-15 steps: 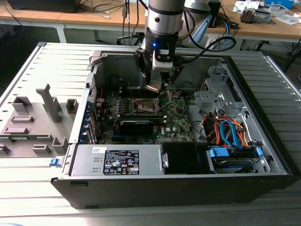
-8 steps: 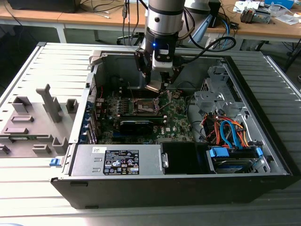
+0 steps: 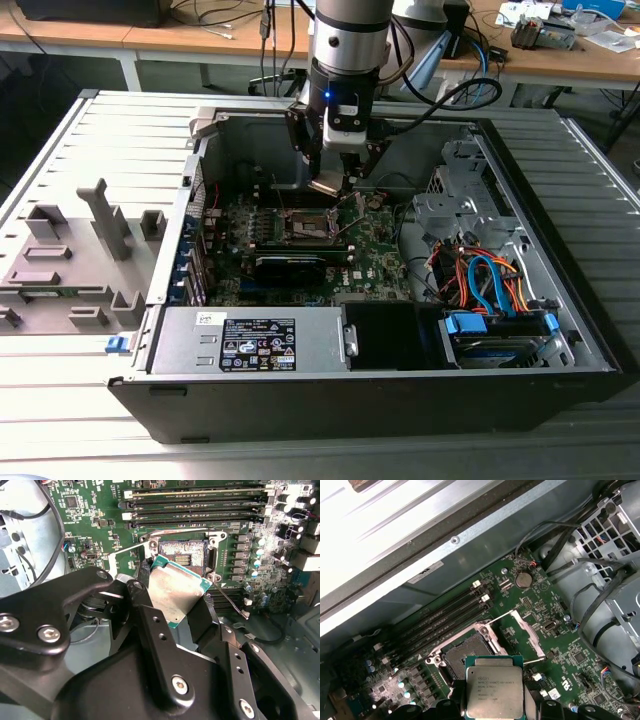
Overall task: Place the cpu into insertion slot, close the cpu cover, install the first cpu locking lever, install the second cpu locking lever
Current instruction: 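Place the cpu into insertion slot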
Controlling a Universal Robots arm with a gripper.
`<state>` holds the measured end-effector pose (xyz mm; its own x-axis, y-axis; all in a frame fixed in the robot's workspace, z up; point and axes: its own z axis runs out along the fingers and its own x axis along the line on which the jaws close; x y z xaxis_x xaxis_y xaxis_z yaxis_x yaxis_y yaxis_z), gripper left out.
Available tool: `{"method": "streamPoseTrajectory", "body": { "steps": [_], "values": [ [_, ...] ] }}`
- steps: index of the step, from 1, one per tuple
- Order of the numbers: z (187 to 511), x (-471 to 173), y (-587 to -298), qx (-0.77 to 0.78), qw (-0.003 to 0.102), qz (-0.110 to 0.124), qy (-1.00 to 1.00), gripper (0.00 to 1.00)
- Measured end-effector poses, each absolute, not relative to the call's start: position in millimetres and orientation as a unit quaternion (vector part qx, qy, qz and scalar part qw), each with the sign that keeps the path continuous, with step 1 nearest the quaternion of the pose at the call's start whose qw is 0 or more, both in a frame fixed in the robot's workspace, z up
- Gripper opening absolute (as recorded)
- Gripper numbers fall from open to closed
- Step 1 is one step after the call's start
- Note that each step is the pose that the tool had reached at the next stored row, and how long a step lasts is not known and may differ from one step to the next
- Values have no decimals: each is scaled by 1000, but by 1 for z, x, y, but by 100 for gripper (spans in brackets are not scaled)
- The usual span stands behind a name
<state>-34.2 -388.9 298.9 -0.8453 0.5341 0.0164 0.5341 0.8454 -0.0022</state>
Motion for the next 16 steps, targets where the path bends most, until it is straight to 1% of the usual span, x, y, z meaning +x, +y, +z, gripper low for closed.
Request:
{"method": "streamPoseTrajectory", "body": {
  "steps": [16],
  "values": [
    [299,-34,-389,-286,8,-1,-958,55]
  ]
}}
